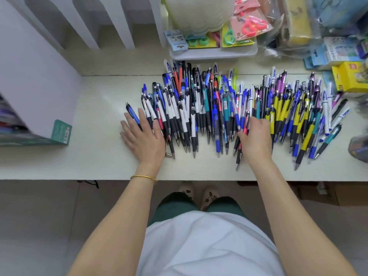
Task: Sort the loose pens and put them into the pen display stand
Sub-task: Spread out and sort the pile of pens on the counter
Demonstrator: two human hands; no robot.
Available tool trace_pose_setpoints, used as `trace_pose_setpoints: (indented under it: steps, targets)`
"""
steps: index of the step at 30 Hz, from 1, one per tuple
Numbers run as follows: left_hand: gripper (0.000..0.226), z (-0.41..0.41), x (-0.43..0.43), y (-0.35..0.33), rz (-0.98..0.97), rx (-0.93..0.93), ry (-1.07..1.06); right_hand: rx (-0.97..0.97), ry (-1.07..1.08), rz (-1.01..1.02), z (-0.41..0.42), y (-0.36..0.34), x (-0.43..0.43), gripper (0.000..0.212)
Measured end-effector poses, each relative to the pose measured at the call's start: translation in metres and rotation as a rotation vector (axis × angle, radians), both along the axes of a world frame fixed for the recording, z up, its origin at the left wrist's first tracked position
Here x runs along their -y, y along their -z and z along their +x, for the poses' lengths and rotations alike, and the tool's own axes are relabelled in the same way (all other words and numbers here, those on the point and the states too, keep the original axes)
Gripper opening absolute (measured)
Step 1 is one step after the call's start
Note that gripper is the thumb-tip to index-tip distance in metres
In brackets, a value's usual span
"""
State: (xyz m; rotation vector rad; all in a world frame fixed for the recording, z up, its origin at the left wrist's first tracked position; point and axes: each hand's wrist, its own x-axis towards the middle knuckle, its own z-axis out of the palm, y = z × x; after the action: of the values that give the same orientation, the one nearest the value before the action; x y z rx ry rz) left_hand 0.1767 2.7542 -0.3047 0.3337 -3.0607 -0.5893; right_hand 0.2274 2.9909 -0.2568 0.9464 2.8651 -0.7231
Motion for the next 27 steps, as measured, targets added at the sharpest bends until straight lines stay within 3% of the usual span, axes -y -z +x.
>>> trace_pose_setpoints:
  steps: [2,6,11,18,23,27]
  targets:
    - [0.063,-0.004,0.002,0.0,0.042,-0.023,0.028,0.036,-0.006,0.02,-0.001,-0.003,0.0,0.021]
    - [0.07,-0.017,0.012,-0.006,0.181,-0.091,0.123,0.047,-0.035,0.142,-0.001,-0.012,0.004,0.046]
    - [0.064,-0.032,0.026,-0.007,0.304,-0.13,0.287,-0.137,-0.103,0.25,-0.006,-0.01,0.025,0.048]
    - [0.067,-0.06,0.037,-0.002,0.404,-0.152,0.446,-0.419,-0.098,0.135,-0.021,-0.003,0.102,0.044]
    - [0.062,-0.083,0.051,-0.006,0.573,-0.204,0.504,-0.518,0.209,0.01,-0.028,0.013,0.158,0.043]
    - [0.058,-0.13,0.079,-0.002,0.437,-0.179,0.599,-0.572,0.557,-0.012,-0.021,0.03,0.205,0.046]
